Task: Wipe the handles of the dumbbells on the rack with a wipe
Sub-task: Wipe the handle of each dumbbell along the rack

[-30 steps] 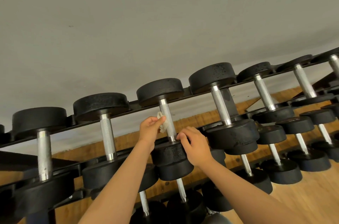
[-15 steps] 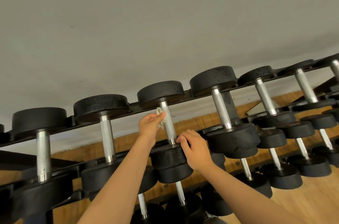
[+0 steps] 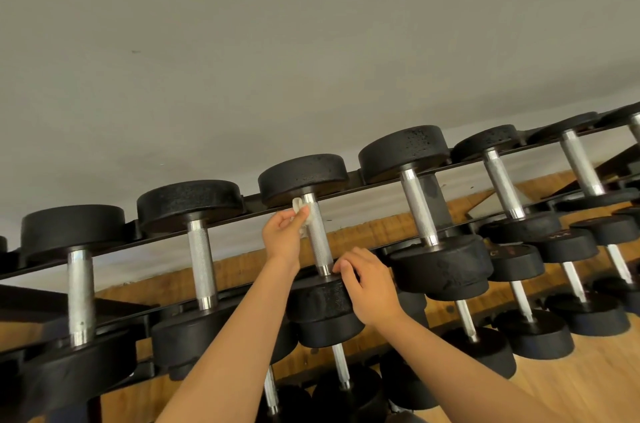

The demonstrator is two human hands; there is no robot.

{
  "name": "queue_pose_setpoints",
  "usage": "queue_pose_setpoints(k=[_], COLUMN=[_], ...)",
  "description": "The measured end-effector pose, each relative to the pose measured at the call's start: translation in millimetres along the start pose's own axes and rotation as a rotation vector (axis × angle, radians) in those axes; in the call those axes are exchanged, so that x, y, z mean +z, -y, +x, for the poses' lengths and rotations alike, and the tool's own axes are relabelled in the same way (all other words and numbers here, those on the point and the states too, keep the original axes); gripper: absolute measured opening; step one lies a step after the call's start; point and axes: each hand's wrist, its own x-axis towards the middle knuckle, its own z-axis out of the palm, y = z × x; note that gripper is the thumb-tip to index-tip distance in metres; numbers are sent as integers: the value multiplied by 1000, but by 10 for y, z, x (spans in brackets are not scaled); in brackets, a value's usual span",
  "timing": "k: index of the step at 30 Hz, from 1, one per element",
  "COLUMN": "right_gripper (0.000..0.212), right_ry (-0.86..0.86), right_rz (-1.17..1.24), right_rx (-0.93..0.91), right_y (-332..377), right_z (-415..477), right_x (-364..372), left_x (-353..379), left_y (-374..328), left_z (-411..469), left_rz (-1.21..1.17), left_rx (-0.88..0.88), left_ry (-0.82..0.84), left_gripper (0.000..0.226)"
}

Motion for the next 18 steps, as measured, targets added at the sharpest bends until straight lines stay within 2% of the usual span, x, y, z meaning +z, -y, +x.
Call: queue_pose_setpoints(k=[4, 9, 18], right_gripper=[40, 40, 43], right_ry=[2, 0, 1], right_rz=[-9, -4, -19], right_rx=[4, -7, -14], right_y=[-2, -6, -18], right_z=[-1, -3, 3], right_x=[1, 5, 12], left_x=[30, 293, 398], left_y=[42, -74, -74], left_z=[-105, -122, -163], left_rz=[63, -44, 96], left_rx=[89, 91, 189], left_ry=[-79, -253, -290], left_gripper=[13, 22, 31])
